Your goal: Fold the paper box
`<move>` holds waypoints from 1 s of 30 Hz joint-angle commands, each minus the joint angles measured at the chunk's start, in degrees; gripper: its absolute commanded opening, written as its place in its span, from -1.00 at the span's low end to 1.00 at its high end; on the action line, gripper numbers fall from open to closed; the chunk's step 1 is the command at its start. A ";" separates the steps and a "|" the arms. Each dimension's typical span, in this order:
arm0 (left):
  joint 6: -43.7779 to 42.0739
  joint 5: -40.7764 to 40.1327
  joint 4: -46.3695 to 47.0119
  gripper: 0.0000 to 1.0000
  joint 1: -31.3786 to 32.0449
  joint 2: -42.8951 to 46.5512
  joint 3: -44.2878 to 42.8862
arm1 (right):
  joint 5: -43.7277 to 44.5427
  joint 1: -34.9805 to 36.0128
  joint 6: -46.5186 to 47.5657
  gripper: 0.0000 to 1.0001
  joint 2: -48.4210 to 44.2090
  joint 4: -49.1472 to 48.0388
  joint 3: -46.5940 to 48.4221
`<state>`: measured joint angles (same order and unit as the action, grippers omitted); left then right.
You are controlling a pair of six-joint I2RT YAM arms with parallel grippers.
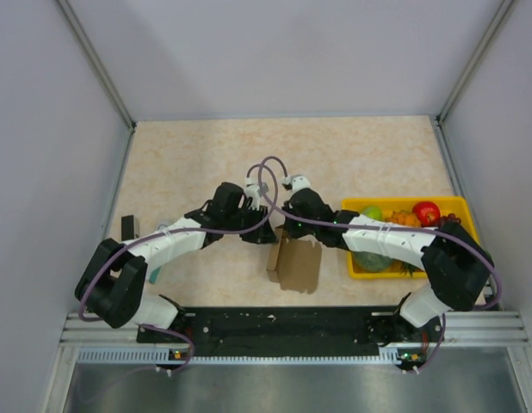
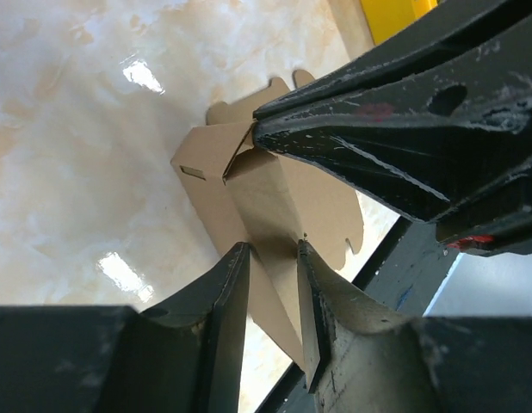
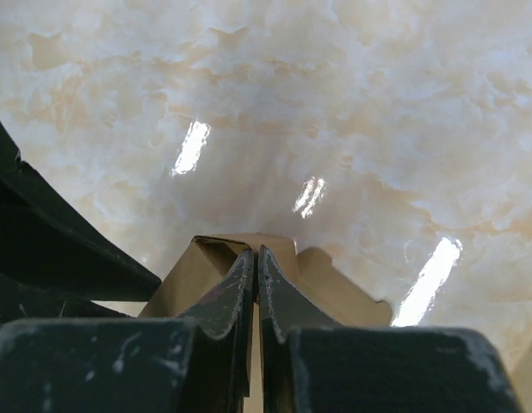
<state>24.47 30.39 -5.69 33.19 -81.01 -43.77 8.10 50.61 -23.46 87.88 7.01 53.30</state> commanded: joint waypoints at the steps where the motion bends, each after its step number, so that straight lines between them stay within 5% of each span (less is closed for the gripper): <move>1: 1.54 1.42 4.20 -0.34 0.47 2.44 1.76 | 1.22 0.63 -9.84 -1.00 -1.82 -5.59 -6.26; 14: 1.81 -0.77 4.20 -0.42 0.65 2.26 2.20 | -2.83 0.63 -26.54 -0.96 -4.90 -20.54 -16.64; 30: 1.28 -2.97 2.36 -0.52 1.35 1.30 1.41 | -3.44 0.45 -30.59 -0.53 -11.76 -43.72 -30.00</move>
<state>26.55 29.91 -3.51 34.24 -80.34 -41.80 7.14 50.52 -53.39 78.13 -27.14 25.36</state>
